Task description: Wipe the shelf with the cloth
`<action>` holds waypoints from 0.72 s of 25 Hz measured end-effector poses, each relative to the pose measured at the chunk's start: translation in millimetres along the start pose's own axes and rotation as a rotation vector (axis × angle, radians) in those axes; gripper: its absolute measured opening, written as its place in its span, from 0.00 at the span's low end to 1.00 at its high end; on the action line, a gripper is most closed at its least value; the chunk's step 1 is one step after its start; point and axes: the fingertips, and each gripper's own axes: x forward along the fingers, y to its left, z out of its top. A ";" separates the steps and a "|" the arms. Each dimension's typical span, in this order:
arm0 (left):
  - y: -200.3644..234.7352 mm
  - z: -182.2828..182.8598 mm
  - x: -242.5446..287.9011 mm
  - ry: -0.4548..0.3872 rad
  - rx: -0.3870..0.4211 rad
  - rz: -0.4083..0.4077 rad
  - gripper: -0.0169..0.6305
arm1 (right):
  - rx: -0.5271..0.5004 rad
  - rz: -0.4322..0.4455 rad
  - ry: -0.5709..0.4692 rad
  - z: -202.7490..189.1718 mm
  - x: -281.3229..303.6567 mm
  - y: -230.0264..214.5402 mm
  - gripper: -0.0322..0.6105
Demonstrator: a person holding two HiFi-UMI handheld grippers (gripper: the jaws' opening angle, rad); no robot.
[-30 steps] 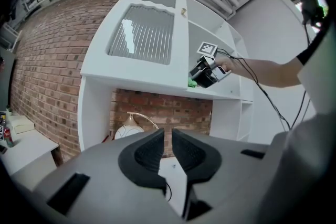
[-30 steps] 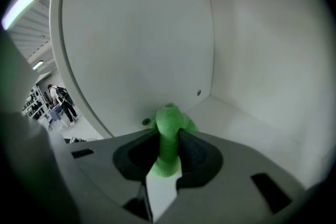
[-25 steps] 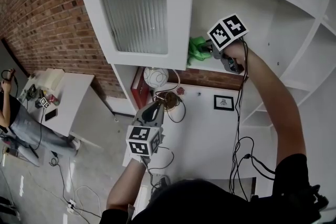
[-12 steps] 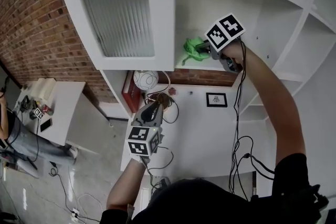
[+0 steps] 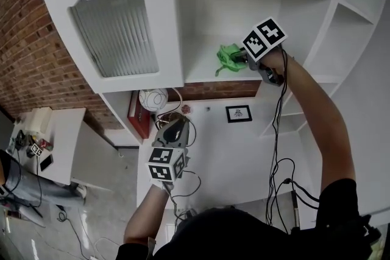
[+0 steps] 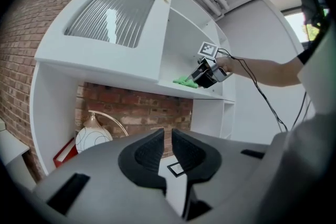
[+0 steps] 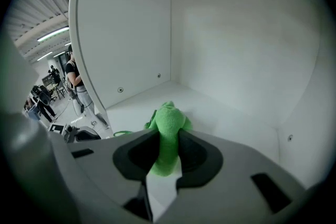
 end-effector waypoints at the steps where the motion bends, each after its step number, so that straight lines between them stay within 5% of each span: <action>1: -2.9 0.2 3.2 0.000 0.002 -0.010 0.10 | 0.008 -0.010 0.001 -3.7 -3.2 -4.9 0.19; 11: -34.3 1.0 30.5 0.002 0.010 -0.107 0.10 | 0.062 -0.166 0.048 -50.2 -43.1 -60.5 0.19; 18: -57.4 -1.3 46.7 0.003 0.009 -0.171 0.10 | -0.007 -0.359 0.137 -76.5 -66.5 -92.7 0.19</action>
